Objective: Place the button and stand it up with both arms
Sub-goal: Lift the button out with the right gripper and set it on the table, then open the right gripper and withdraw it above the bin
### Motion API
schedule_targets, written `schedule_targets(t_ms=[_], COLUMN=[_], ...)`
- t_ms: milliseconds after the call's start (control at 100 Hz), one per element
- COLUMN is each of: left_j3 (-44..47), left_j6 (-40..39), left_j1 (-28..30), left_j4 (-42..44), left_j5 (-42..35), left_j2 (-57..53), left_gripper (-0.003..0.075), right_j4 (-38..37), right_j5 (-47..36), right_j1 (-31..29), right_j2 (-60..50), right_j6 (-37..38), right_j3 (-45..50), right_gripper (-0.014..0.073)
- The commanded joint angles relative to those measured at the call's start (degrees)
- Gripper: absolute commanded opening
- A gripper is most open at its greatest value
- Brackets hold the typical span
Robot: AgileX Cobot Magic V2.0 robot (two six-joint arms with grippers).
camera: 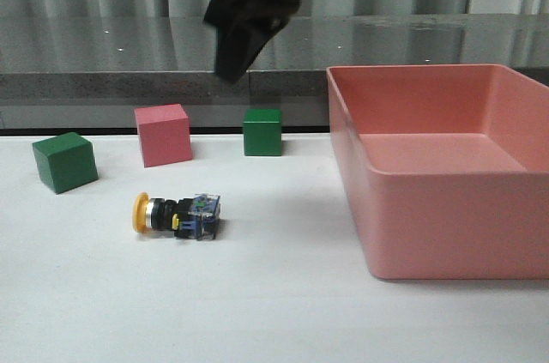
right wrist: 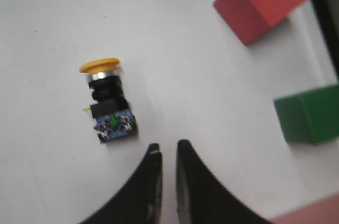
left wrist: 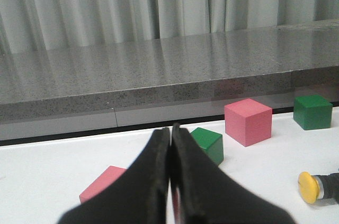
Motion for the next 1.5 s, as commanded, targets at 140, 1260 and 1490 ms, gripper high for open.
schedule_targets(t_ms=[140, 1260, 1490], left_j3=[2.51, 2.51, 2.51], left_j6=[-0.53, -0.53, -0.53], left_j1=[0.0, 0.0, 0.0], left_j4=[-0.43, -0.43, -0.76], left_j5=[-4.34, -4.34, -4.43], left_j2=[-1.8, -1.8, -1.8], left_gripper=[-0.002, -0.002, -0.002], right_j4=[0.01, 6.63, 4.57], right_j5=[3.54, -31.95, -30.16], right_j1=[-12.02, -31.99, -31.99], right_j2=[-13.07, -87.75, -93.89], right_j6=[11.93, 16.66, 16.66], right_j3=[1.49, 75.16, 76.44], right_gripper=[-0.0062, -0.0062, -0.0062])
